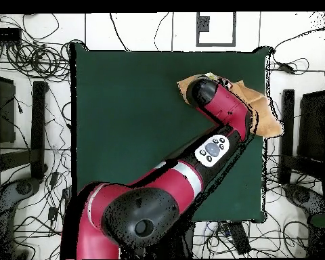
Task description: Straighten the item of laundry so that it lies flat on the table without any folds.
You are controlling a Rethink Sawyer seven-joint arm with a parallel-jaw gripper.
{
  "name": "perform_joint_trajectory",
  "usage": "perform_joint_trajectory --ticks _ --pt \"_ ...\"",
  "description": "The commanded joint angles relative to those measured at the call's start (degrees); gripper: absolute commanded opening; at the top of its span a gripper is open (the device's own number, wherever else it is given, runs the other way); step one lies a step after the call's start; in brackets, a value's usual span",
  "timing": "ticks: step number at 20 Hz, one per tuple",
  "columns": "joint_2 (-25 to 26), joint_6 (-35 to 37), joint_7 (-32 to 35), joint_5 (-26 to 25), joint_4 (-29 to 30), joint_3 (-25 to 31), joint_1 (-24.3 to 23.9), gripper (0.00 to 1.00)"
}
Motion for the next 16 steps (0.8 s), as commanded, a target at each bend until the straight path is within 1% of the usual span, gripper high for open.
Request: perform_joint_trajectory --ticks 1,5,8,11,16 --pt "-3.55 -2.13 -5.70 -5.47 7.23 14.10 0.92 0.00" --pt "-4.80 -3.57 -4.22 -7.39 8.68 15.81 1.33 0.00" --pt "-5.14 -3.06 -2.62 -8.67 8.81 16.14 1.65 0.00" --pt "-5.88 -2.48 -2.12 -10.04 9.22 16.82 1.70 0.00" --pt "-8.04 -2.40 -1.97 -12.04 11.60 18.57 1.70 0.00"
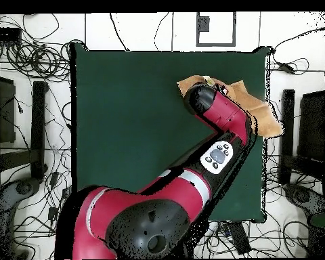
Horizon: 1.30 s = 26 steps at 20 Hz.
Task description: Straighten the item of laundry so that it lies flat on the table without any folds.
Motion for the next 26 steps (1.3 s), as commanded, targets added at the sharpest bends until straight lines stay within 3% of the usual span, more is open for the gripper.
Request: perform_joint_trajectory --ticks 1,26 --pt "-2.21 -0.27 -1.95 -3.94 6.97 10.93 1.73 0.00" --pt "-11.48 -5.74 -1.89 -13.14 18.38 19.68 -1.24 0.00"
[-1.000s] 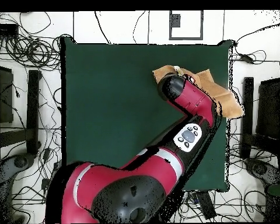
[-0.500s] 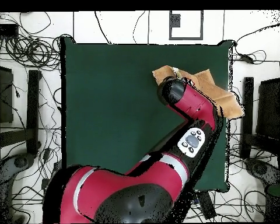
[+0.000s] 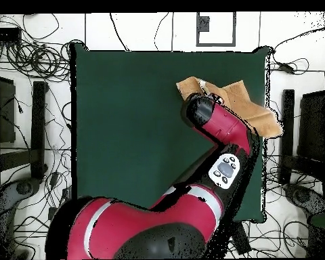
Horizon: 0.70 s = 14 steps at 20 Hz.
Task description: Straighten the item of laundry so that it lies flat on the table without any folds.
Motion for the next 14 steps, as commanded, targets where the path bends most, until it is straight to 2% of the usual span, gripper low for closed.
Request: perform_joint_trajectory --ticks 1,14 --pt "-2.03 -2.78 -1.71 -3.12 9.58 11.28 -0.45 0.00" --pt "-5.61 -9.21 -1.47 -8.38 16.51 16.30 -2.45 0.00"
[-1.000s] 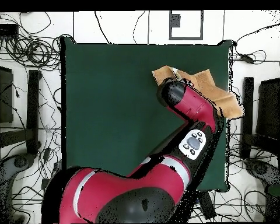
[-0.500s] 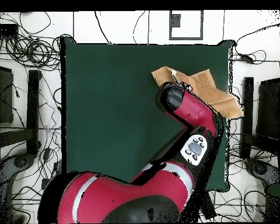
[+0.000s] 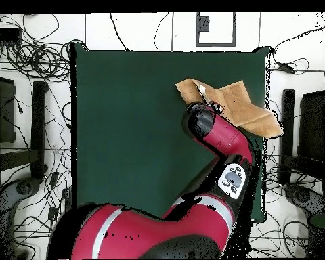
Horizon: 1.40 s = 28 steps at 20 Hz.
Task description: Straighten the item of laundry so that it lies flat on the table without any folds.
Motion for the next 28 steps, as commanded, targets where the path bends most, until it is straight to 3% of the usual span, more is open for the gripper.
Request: perform_joint_trajectory --ticks 1,28 --pt "-0.89 -3.42 -1.21 -3.84 9.80 10.79 -0.24 0.00" --pt "-4.02 -4.00 6.00 -2.73 17.84 7.48 6.51 0.00"
